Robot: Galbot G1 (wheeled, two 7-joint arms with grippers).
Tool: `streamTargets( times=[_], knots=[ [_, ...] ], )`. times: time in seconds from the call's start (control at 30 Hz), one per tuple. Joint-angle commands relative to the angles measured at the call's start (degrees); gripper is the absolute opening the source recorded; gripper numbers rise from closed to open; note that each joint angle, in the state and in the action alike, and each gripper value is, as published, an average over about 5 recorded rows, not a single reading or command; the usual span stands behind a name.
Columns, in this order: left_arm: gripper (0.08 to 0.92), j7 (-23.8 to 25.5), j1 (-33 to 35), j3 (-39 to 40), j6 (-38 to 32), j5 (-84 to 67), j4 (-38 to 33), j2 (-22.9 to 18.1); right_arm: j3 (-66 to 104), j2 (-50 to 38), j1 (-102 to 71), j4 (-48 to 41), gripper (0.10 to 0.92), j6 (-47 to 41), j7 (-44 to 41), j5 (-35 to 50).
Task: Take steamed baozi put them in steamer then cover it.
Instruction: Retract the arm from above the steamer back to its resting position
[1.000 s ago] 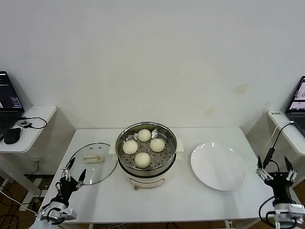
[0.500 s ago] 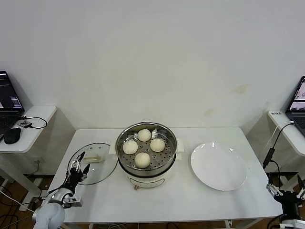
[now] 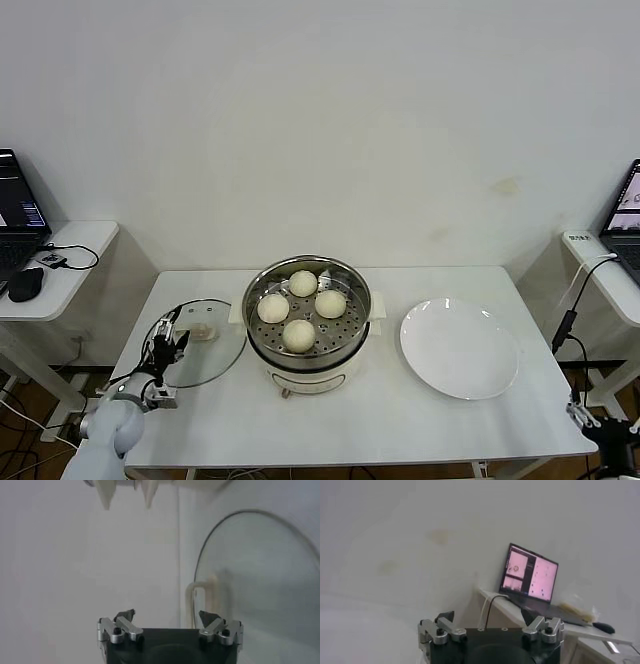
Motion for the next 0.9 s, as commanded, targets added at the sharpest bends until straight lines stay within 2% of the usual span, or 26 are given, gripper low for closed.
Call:
streamTargets(
  times=[0.03, 0.5, 0.63, 0.9],
  knots=[
    [0.823, 0.23, -4.44, 0.49, -0.13, 1.69, 4.54, -0.63, 0.27, 0.40, -0.39, -0.45, 0.823, 0.13, 0.07, -0.40],
    [0.807, 1.02, -6.07, 1.01, 0.01, 1.89, 6.04, -1.36, -0.50, 0.89, -0.57, -1.57, 0.823, 0.66, -0.24, -1.31],
    [0.717, 1.55, -6.34, 1.33, 0.04, 1.82, 6.71, -1.51, -0.90, 1.08, -0.51, -1.76, 0.823, 0.66, -0.22, -1.54],
    [0.466, 1.22, -6.48, 1.35, 0.23, 2.87, 7.85, -2.51, -1.52, 1.25, -0.55, -1.82, 0.823, 0.24, 0.00, -1.05]
  ],
)
